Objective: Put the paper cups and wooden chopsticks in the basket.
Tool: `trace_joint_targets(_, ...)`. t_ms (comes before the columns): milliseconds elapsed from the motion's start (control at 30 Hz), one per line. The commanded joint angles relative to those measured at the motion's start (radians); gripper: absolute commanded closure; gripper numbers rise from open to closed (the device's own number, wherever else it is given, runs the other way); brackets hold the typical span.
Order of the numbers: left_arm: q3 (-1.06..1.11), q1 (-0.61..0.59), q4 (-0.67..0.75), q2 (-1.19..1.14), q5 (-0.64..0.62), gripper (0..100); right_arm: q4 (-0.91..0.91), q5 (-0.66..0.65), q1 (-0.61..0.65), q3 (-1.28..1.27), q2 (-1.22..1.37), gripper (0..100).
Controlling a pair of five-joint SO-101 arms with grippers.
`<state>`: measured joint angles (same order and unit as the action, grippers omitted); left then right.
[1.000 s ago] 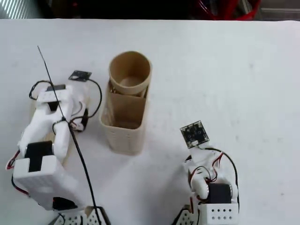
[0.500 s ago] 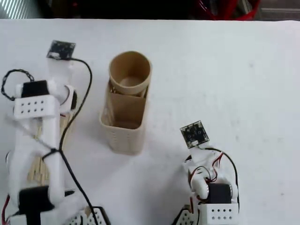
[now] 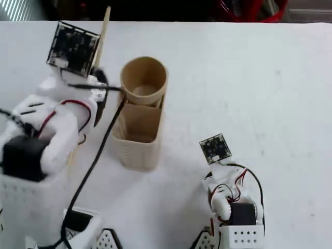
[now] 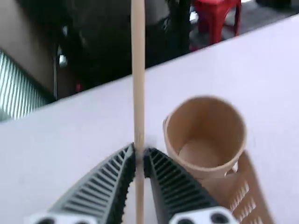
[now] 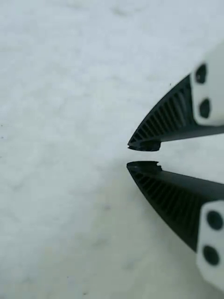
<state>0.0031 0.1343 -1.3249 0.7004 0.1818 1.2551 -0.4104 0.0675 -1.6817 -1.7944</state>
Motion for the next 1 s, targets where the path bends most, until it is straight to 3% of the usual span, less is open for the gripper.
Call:
trace_joint_targets(0,-0.14,0.119,0.089,0.031,-0.011,98,0.005,-0.006,-0.01,-0.009,-0.007,94.6)
trace_joint_targets(233,-0.121,0.305,0.186,0.01,-0.003,98,0.005,-0.006,-0.01,-0.009,-0.007,94.6)
trace_joint_targets(467,0.003,0.312,0.267,-0.019,-0.002,97,0.005,-0.006,-0.012,-0.009,-0.007,94.6)
trace_joint_targets(967,0.017,0.303,0.212,-0.018,-0.002,93,0.005,-0.006,-0.012,-0.009,-0.007,94.6)
